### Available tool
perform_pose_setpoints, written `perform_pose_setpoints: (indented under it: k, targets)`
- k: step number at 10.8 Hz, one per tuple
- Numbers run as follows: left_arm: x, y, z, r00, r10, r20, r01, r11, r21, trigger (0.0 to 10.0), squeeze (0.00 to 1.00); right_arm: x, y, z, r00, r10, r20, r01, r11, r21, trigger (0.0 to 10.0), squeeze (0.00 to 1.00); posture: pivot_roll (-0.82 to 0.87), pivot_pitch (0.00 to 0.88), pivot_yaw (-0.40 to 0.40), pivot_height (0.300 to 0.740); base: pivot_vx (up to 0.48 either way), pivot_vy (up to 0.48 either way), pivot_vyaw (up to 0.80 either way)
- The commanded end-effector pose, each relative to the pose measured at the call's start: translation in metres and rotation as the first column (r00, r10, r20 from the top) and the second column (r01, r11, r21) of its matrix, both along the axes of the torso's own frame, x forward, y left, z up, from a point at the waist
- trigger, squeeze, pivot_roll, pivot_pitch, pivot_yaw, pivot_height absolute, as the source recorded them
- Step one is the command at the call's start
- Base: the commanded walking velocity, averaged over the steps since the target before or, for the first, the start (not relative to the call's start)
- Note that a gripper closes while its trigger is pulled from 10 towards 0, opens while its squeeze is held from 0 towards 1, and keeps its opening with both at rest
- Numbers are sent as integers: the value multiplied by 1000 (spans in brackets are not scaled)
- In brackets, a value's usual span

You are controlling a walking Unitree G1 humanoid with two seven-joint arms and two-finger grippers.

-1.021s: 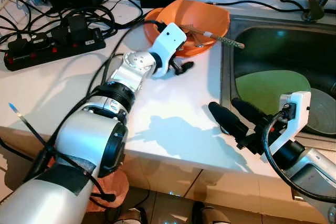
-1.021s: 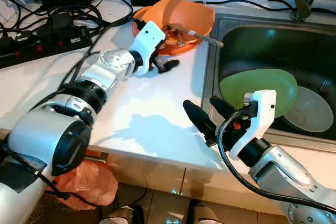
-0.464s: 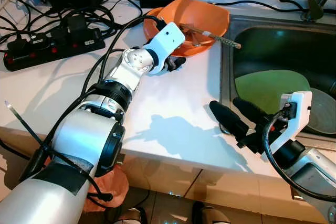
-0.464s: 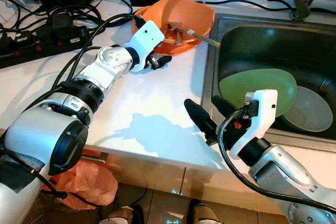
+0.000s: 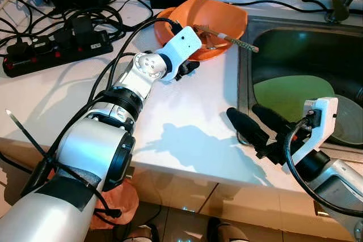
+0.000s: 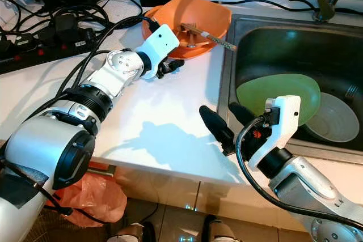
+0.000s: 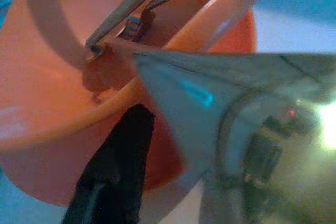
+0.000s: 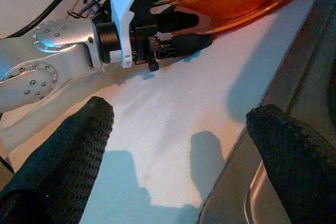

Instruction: Kitchen organization

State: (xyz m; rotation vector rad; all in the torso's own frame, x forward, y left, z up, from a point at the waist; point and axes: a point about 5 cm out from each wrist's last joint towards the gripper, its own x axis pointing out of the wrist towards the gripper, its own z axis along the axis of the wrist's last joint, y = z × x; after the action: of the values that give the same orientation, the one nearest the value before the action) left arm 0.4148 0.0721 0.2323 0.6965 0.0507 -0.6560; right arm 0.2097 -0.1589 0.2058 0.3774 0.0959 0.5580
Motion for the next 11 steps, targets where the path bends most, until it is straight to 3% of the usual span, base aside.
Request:
perform_pose_setpoints:
  k: [1, 3, 11]
  targets:
    - [-1, 9, -13, 999, 10, -44, -6, 995, 95, 0, 0, 1, -3, 4, 999, -25, 26, 25, 1000, 7, 10000, 0, -220, 191, 52, 740, 0, 0, 0]
    - [-2, 8, -14, 1000, -20, -14, 22, 985, 170, 0, 0, 2, -4, 5, 999, -34, 27, 34, 999, 10, 10000, 0, -219, 190, 52, 740, 0, 0, 0]
    - [-3, 11, -19, 999, -44, -11, 45, 970, 237, 0, 0, 5, -8, 6, 998, -61, 29, 60, 998, 28, 10000, 0, -215, 186, 49, 740, 0, 0, 0]
